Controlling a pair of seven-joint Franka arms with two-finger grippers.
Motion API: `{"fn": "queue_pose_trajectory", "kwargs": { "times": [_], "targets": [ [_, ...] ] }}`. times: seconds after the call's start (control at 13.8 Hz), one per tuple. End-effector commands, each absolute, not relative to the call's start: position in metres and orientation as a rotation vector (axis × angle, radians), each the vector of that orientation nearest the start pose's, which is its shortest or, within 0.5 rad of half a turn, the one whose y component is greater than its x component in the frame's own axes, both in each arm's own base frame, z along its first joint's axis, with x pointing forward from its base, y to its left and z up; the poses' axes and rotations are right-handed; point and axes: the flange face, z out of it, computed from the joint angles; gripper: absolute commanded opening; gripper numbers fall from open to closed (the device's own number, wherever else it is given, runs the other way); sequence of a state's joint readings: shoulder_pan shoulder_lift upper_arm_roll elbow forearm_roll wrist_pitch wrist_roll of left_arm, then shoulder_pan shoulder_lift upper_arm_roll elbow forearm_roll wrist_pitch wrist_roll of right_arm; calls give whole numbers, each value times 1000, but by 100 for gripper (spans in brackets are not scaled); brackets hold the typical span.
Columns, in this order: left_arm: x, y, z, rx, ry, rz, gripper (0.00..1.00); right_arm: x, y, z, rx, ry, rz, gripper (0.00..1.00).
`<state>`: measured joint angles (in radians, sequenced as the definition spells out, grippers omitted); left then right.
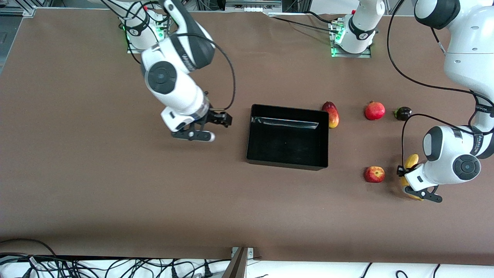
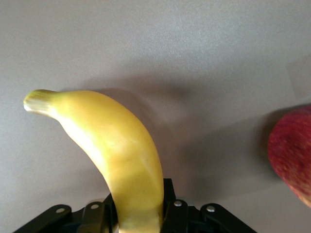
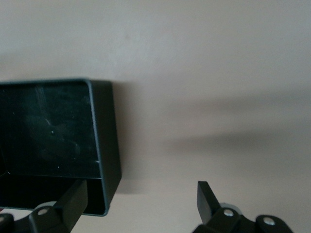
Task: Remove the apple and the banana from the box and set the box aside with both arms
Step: 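Lower the banana beside the apple while the right gripper grasps the box rim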
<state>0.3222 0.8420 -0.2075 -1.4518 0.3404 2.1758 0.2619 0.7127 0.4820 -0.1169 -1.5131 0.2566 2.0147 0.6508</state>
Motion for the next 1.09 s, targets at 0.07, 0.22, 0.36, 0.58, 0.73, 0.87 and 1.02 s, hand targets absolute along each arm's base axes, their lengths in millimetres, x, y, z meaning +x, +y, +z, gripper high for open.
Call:
{"fn": "queue_pose_trajectory", "kwargs": {
  "times": [0.07,0.22,0.36,0.58,0.73,0.87,1.02],
  "targets": [
    [709,118,171,-3004,425,103,0,519,491,335,-2973,265,77,100],
    [708,117,169,-3005,426,107,0,504,515,297,-2979,280,58,100],
    [707,119,168,-3002,428,109,8,500,523,271,-2984,274,25,100],
    [705,118,171,-3000,432,112,55,495,525,263,-2989,283,48,0],
    [705,119,180,-2996,434,109,79,497,517,253,-3002,327,71,0],
    [704,123,202,-2998,410,134,100,496,512,240,-3021,318,87,0],
    [699,116,244,-2975,402,219,100,505,504,244,-3022,325,86,0]
  ]
}}
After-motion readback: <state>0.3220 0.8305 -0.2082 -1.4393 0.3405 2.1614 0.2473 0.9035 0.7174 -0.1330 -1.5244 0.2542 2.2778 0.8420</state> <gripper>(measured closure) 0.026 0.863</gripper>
